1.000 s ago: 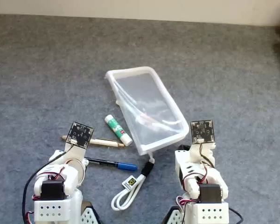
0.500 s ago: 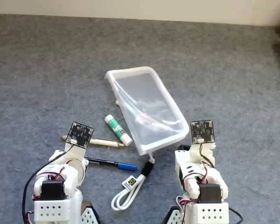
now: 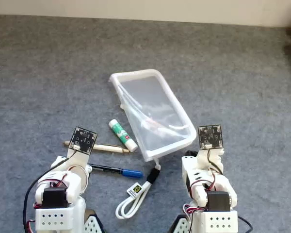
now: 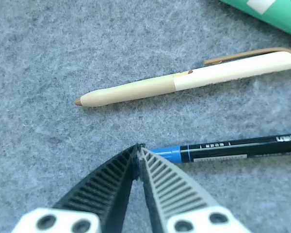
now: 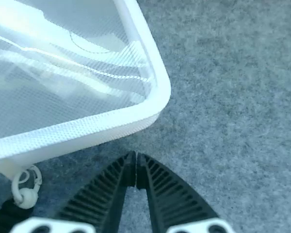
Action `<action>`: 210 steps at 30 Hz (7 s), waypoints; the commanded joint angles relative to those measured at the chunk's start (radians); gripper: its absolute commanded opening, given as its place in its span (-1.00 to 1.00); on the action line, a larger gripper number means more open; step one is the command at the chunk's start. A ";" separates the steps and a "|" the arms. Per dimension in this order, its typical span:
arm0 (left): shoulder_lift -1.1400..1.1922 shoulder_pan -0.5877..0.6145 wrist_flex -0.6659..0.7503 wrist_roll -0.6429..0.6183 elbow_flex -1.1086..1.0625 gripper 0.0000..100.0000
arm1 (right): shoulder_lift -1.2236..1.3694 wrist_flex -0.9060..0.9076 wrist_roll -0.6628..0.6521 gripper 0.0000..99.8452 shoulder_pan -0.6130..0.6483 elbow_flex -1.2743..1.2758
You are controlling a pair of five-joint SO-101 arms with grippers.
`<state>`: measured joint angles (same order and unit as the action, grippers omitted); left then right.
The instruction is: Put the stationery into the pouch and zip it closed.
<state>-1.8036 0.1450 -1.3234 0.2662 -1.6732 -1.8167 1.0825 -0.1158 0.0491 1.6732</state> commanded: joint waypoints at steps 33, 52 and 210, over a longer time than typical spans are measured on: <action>-0.013 -0.045 0.005 -0.005 -0.019 -0.99 | -0.012 0.005 0.009 -0.99 -0.004 0.110; -0.012 -0.042 0.077 -0.008 -0.022 -0.99 | -0.018 0.004 0.011 -0.99 -0.004 0.108; -0.010 -0.041 0.077 -0.009 -0.022 -0.99 | 1.181 -0.097 -0.351 -0.99 0.430 -0.572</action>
<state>-1.8036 0.1266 -1.2651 0.2662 -1.6732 -0.6383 1.0226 -0.2938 0.5355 1.1684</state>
